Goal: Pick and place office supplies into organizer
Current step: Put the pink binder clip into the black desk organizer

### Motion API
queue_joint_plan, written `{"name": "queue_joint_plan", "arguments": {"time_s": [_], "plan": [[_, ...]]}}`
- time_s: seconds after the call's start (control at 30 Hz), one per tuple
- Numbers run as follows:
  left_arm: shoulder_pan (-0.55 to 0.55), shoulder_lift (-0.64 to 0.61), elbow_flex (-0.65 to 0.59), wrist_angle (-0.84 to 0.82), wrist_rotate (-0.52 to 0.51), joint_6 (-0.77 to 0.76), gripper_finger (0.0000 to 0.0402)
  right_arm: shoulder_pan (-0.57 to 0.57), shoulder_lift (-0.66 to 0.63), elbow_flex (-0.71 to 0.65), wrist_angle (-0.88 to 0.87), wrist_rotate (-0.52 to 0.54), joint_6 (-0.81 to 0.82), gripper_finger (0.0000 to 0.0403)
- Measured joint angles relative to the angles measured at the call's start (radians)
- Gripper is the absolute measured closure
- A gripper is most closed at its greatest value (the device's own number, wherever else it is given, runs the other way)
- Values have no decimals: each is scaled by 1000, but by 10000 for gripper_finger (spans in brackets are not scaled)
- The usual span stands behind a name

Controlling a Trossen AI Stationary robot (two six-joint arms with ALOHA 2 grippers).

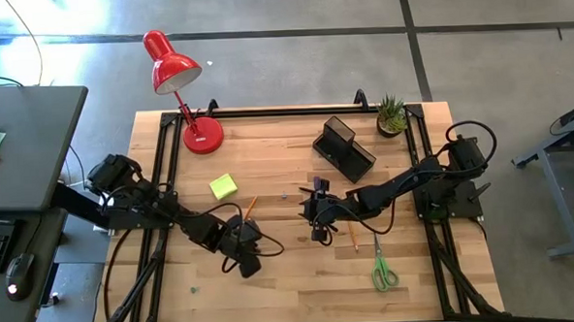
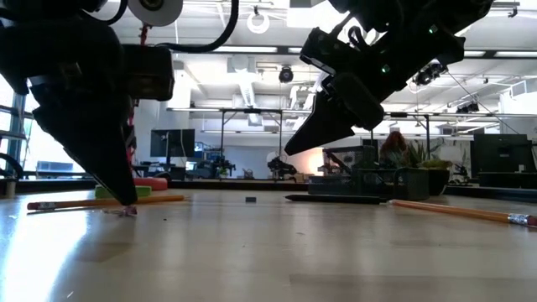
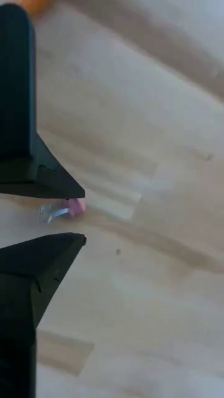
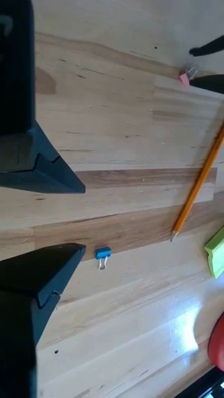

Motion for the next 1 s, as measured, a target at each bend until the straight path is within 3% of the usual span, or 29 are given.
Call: {"name": "queue_joint_plan", "arguments": {"time_s": [0.43,0.6,0.67,1.0], "plan": [[0,30,1,-3,-2,8,316,0,0,0,1,1,0,270],[1,30,1,-6,30,83,316,0,0,0,1,0,0,270],[1,27,1,-6,33,194,316,0,0,0,1,0,0,270],[-1,-10,0,4,-14,1069,316,0,0,0,0,0,0,270]]}}
